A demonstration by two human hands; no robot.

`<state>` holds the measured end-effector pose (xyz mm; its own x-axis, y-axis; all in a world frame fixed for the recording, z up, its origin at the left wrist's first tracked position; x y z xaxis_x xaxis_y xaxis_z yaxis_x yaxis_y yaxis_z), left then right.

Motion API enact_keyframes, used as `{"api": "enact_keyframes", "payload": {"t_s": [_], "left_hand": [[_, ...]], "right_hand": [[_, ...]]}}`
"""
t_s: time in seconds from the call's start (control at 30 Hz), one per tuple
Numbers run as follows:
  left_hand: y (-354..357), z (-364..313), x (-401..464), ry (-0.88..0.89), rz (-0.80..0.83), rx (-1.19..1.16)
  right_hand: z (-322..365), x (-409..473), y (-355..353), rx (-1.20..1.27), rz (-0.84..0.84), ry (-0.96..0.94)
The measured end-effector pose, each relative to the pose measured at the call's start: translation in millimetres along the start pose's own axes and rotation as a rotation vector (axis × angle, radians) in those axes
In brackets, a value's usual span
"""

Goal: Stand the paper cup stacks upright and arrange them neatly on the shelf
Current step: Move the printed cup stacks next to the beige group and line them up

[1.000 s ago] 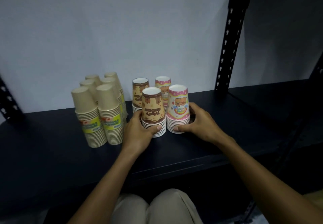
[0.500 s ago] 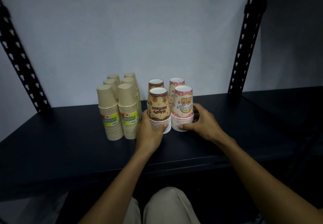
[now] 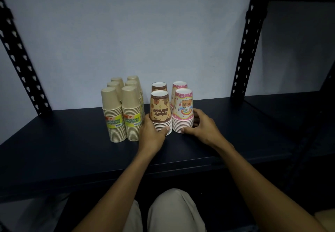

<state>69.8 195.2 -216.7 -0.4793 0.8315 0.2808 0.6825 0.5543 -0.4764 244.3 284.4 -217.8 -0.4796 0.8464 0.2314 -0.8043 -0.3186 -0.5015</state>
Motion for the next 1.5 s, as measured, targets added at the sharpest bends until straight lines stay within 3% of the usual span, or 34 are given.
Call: {"api": "enact_keyframes", "payload": {"t_s": [1.5], "left_hand": [[1.9,-2.2,-1.9,0.023,-0.023,0.073]], "right_hand": [[9.7,-8.3,-1.5,-0.101,-0.049,-0.056]]}}
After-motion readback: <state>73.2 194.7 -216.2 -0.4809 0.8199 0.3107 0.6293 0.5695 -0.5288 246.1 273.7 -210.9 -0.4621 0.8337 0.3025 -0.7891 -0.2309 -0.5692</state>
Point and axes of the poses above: each hand's wrist, its own x-axis towards the middle knuckle, its own y-axis out of the palm, z = x × y, the point moved 9 cm from there along x, towards the middle knuckle, and after that the axes turned 4 degrees about z, right-handed, at the moved point
